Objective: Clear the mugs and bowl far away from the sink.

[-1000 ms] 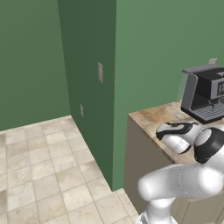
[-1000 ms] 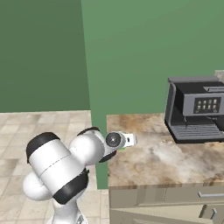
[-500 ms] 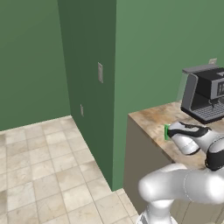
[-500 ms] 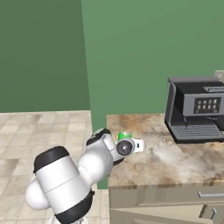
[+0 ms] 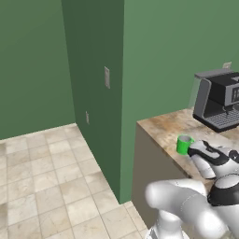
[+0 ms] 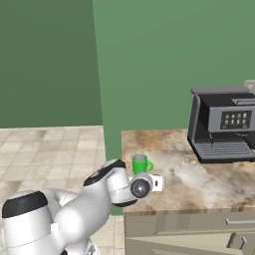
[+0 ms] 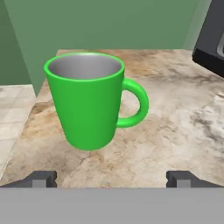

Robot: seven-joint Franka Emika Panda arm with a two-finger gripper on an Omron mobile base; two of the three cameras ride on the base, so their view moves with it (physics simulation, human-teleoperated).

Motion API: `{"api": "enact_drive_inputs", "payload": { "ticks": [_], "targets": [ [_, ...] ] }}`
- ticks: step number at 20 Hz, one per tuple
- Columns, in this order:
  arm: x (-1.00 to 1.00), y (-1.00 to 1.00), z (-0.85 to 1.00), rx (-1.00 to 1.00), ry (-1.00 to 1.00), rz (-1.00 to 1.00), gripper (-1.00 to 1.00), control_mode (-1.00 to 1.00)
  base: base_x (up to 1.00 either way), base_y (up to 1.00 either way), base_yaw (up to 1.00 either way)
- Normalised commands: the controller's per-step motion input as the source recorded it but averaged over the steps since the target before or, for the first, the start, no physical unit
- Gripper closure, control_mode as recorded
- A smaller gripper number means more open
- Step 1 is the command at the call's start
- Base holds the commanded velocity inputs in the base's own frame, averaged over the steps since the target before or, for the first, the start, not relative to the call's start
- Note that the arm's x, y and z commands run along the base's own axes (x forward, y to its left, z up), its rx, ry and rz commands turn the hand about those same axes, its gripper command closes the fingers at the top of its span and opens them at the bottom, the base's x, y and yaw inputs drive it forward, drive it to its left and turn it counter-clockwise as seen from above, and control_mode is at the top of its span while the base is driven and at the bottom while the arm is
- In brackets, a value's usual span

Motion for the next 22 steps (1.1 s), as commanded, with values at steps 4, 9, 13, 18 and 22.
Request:
{"api": "enact_drive_inputs", "payload": {
  "ticks": [4,9,13,18,22],
  "targets": [
    [-0.48,-0.06,0.49,0.04,0.00,0.00,-1.00,-1.00,0.00,0.00,0.00],
    [-0.34,-0.20,0.97,0.00,0.00,0.00,-1.00,-1.00,0.00,0.00,0.00],
    [-0.25,-0.22,1.00,0.00,0.03,-0.02,-1.00,-1.00,0.00,0.00,0.00],
    [-0.14,-0.21,1.00,0.03,0.19,-0.04,-1.00,-1.00,0.00,0.00,0.00],
    [-0.17,-0.06,1.00,0.01,0.19,-0.18,-1.00,-1.00,0.00,0.00,0.00]
  ]
}}
